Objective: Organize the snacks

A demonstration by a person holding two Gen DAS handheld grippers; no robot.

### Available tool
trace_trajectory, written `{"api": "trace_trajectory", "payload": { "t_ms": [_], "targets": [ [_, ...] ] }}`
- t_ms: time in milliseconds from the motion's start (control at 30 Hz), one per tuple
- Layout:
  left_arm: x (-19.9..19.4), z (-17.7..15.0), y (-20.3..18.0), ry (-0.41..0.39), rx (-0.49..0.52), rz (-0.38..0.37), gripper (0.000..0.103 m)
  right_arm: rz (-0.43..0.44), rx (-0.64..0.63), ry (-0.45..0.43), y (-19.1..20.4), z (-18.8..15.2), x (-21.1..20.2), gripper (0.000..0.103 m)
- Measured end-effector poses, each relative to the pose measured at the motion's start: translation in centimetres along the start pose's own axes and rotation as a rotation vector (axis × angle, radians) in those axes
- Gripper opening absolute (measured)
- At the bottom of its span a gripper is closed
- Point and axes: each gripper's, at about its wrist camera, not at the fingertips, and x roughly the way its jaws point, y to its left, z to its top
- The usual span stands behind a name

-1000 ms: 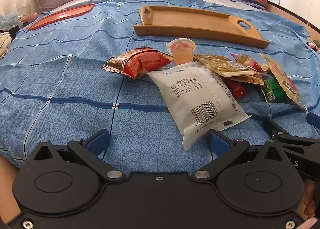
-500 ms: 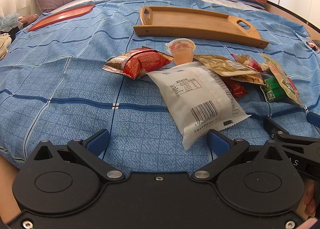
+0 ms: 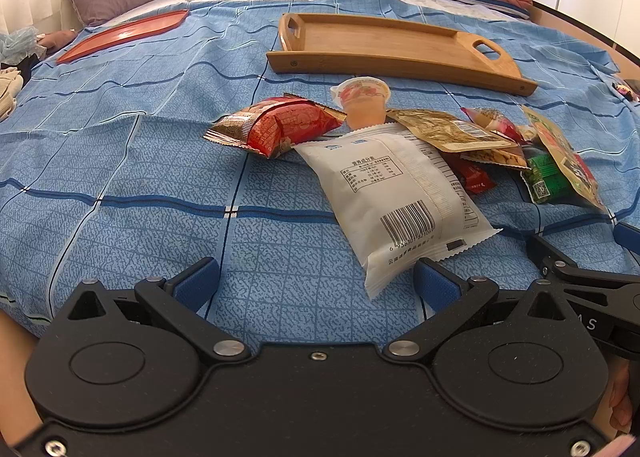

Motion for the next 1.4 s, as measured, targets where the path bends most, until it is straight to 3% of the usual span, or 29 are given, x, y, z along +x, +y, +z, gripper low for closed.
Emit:
{"api": "trace_trajectory", "payload": {
  "t_ms": [1033,1400],
  "targets": [
    [0.0,0.0,0.0,-0.005,0.001,0.001,0.103,-0.002,0.000,-0.005,0.2,-0.1,0.1,0.103],
    [-0.7,-0.2,0.1,-0.029,0.023,-0.010,0.103,-0.072,0.032,-0.116,0.7,-1.5,-1.0,0.103]
  ]
}}
